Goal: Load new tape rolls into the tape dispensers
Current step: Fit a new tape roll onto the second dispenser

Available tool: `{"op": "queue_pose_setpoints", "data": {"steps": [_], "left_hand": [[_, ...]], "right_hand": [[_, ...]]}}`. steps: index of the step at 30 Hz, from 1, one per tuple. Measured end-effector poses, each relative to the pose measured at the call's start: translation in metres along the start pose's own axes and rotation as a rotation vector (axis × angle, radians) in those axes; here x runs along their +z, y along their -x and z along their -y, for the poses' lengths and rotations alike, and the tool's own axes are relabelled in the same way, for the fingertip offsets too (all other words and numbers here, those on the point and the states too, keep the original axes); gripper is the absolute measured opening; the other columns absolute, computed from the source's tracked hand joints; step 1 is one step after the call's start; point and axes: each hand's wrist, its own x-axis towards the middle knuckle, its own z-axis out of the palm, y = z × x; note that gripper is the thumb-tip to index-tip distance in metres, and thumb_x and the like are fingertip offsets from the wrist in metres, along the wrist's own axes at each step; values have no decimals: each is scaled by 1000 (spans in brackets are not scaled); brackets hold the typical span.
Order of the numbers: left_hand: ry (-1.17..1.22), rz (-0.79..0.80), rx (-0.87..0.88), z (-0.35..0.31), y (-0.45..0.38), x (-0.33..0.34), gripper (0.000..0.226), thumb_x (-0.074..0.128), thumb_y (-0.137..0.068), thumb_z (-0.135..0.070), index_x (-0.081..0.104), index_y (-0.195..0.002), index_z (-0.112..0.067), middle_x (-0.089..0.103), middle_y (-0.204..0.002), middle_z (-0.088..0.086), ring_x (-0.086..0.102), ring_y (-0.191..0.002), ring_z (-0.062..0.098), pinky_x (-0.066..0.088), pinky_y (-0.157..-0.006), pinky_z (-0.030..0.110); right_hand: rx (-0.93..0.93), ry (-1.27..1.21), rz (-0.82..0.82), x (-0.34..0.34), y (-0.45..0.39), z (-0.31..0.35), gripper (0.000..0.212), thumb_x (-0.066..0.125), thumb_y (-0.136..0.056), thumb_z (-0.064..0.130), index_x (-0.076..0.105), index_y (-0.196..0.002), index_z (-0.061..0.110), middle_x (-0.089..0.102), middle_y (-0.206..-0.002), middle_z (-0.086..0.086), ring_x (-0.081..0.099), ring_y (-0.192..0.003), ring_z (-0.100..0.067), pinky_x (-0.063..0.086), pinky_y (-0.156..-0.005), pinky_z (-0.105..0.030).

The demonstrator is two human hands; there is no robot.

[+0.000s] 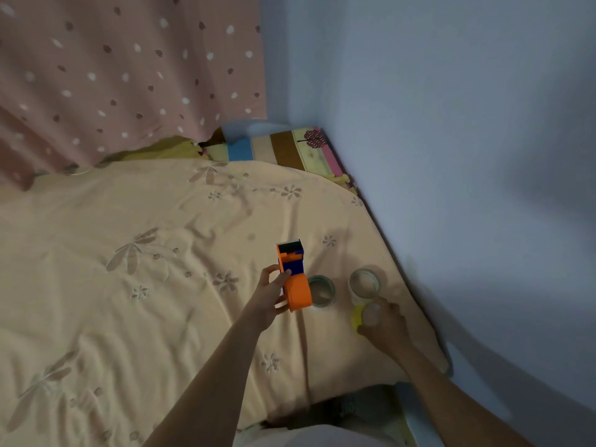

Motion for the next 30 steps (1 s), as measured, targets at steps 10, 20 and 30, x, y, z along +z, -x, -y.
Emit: {"op": "queue_pose_setpoints", "data": {"steps": [10, 20, 30], "left_hand": [[122, 121, 205, -31, 19, 18, 24, 57, -100, -34, 49, -123, -35, 67, -119, 4, 64, -103, 26, 50, -83, 42], [274, 216, 298, -37, 33, 20, 44, 34, -108, -33, 35, -149, -18, 50, -147, 24, 50, -132, 44, 43, -105, 60], [130, 394, 325, -31, 39, 6, 81, 85, -78, -13, 42, -146, -28, 59, -140, 13, 59, -127, 32, 54, -95, 43]], "right_hand": [[-219, -886, 261, -45, 14, 110, 58, 71, -77, 15, 58, -132, 28, 67, -126, -3, 68, -112, -28, 58, -89, -44], [-326, -829, 319, -45, 32, 145, 54, 72, -82, 7, 58, -122, 42, 58, -131, 0, 59, -121, -24, 55, -98, -50], [-410, -541, 319, -42, 39, 165, 56, 66, -92, 34, 46, -143, 41, 54, -140, 10, 53, -128, -13, 50, -106, -42]]}}
